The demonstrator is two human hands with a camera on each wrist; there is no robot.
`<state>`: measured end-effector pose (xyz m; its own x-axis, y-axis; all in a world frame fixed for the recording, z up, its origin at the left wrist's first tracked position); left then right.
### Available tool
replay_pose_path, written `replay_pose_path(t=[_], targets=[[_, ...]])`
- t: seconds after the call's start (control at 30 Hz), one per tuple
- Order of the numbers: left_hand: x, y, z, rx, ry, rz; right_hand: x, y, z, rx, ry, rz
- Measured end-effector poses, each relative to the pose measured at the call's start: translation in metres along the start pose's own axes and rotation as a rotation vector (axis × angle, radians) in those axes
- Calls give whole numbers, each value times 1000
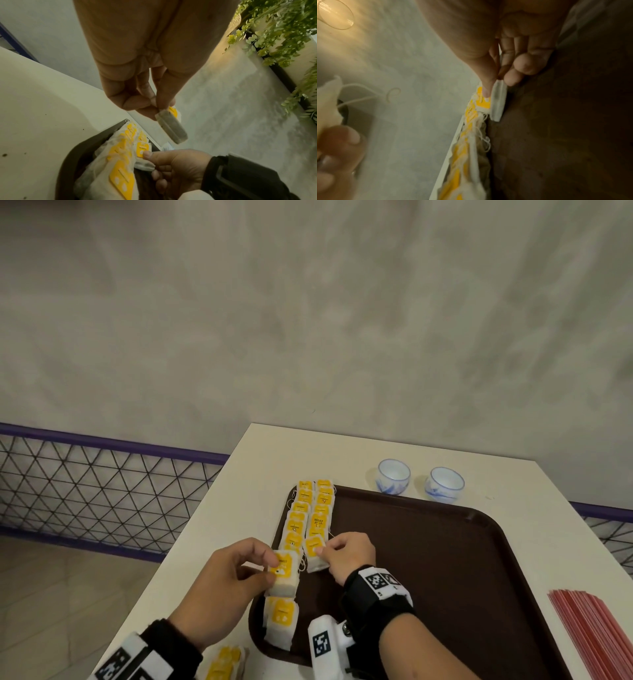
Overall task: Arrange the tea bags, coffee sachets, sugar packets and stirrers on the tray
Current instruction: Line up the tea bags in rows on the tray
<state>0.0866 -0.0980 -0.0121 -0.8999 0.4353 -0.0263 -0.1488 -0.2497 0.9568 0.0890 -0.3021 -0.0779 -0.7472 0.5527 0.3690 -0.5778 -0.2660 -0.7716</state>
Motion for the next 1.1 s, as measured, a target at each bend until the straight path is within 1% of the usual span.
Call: replay_pose_path(t=[0.13,0.27,0.33,0.4,0.47,0.5,0.53,0.63,0.67,0.7,0.77,0.9,1.0,1.1], targets=[[-5,-2,-6,-87,-40,7,-2,1,1,5,26,-25],[-15,-3,-15,-196,-71,-21,-4,1,3,3,61,-30],[-20,-3,-20,-224,-75,-16,-5,2,3,-13,47,-37],[-24,-4,-24,-248,-77,0,-4,3,5,-6,45,-15],[-27,-6,-27,-270,-72,14,2,0,13,-25,50,45],[-29,-6,-27,-278,-66,18,6,-3,17,-54,19,85],[-31,-7,-28,-284,-58,22,12,-6,20,-85,-49,124],[-35,-9,-33,-295,-45,30,33,-12,21,-144,-374,165],[-36,-9,-35,-298,-46,27,36,-11,20,-139,-437,168],[-37,-10,-37,-297,-50,24,38,-11,18,-128,-462,173],[-38,-10,-41,-293,-56,19,36,-9,16,-100,-429,181],[-36,-6,-41,-295,-26,-5,25,-5,11,-27,-279,161],[-31,1,-23,-306,53,-55,15,-2,5,27,-176,130],[-23,7,2,-298,138,-103,9,-6,0,94,-94,137]])
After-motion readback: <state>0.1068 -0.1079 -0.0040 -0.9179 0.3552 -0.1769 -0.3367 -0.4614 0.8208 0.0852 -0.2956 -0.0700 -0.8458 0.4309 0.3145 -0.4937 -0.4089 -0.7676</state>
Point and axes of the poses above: each hand's wrist, its own x-axis away from the middle knuckle, its own z-axis out of the back of the hand, y = z × x, the point moved 5 cm from there along -x, towards the middle knuckle, and after that the axes turned 7 degrees about -z, right-handed, at the moved point
